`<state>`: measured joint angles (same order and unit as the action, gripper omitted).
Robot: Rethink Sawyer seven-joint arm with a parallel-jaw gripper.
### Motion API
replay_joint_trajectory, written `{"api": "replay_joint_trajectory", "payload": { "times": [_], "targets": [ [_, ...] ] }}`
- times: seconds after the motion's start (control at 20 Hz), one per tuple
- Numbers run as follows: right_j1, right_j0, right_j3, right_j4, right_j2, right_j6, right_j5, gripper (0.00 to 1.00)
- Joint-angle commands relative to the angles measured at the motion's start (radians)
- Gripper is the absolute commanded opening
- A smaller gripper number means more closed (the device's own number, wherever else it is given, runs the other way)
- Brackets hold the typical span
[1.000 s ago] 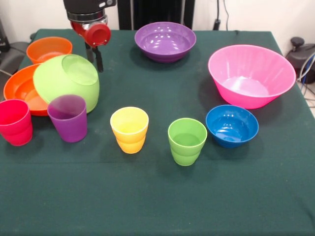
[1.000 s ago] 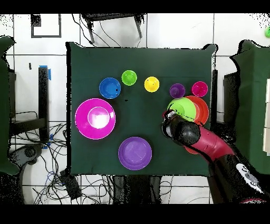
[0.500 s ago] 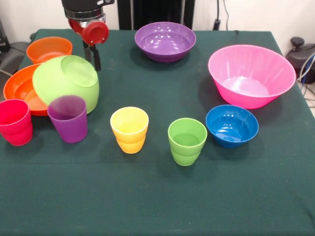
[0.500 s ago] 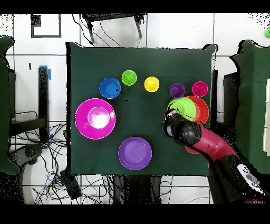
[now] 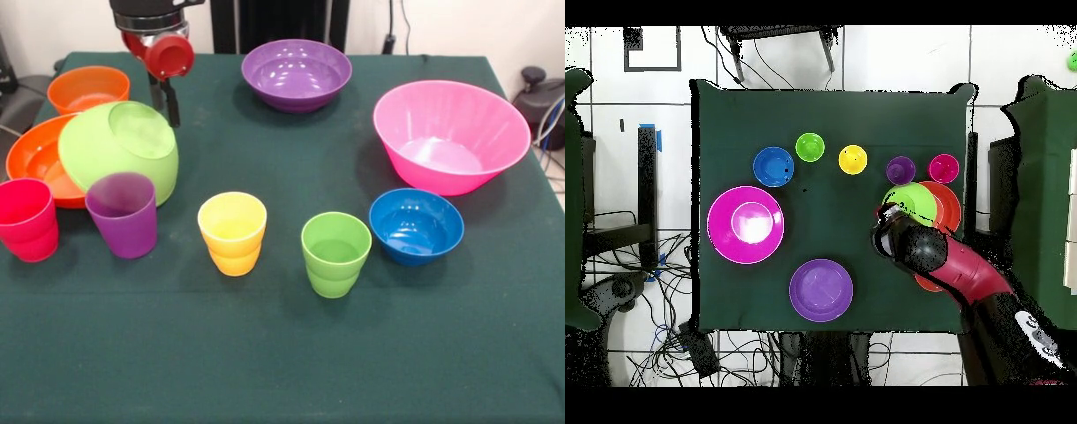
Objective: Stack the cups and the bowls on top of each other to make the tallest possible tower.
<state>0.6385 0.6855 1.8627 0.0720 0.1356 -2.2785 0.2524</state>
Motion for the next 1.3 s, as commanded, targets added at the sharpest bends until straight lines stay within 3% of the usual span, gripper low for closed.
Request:
{"api": "replay_joint_trajectory", "payload": {
  "times": [0.05, 0.55, 1.3],
  "targets": [
    [-0.06, -0.051, -0.019, -0.035, 0.026, -0.106, 0.024, 1.0],
    [-0.085, -0.062, -0.002, -0.047, 0.022, -0.128, -0.022, 1.0],
    [-0.211, -0.028, -0.078, -0.016, 0.048, -0.081, -0.111, 1.0]
  ]
}}
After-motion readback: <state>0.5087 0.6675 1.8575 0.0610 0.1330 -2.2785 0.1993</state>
